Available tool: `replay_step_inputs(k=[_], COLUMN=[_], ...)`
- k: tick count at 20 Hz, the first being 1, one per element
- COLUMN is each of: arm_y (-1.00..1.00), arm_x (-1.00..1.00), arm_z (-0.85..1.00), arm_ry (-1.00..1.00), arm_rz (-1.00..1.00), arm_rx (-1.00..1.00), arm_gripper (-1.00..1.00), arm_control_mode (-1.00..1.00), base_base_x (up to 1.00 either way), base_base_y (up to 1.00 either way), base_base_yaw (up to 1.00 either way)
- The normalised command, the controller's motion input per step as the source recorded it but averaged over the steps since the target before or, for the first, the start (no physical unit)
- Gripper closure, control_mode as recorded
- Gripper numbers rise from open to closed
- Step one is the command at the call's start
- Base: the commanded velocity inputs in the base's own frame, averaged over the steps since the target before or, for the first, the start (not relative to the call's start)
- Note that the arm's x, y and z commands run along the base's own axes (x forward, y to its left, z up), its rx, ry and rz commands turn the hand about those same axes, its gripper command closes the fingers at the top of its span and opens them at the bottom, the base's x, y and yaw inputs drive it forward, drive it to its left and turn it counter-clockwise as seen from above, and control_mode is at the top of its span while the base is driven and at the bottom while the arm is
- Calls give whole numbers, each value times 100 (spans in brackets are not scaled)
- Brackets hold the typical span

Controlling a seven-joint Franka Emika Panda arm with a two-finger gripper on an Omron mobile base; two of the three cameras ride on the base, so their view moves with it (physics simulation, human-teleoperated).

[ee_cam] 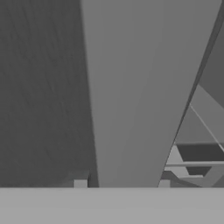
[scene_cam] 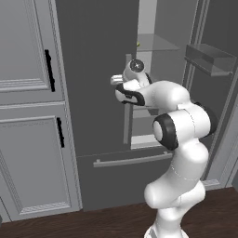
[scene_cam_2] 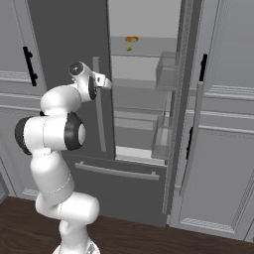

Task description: Grab a lemon wedge from the fridge and one ice cube from the ice bowl, and put them in the glass of lemonade.

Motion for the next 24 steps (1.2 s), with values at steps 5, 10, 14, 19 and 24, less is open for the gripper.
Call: replay_step_inputs(k=[5,10,14,19,24], arm_y=[27,85,91,90,54], arm_x=[26,-34,-86,-99,-100], arm_z=[-7,6,32,51,66], arm_ry=[0,-1,0,5,5], arm_rz=[0,0,0,1,4], arm_rx=[0,0,0,-6,-3], arm_gripper=[100,100,100,100,100], arm_control_mode=[-100,-100,-100,-100,-100], base_base_x=[0,0,0,0,0], base_base_y=[0,0,0,0,0], base_base_yaw=[0,0,0,0,0])
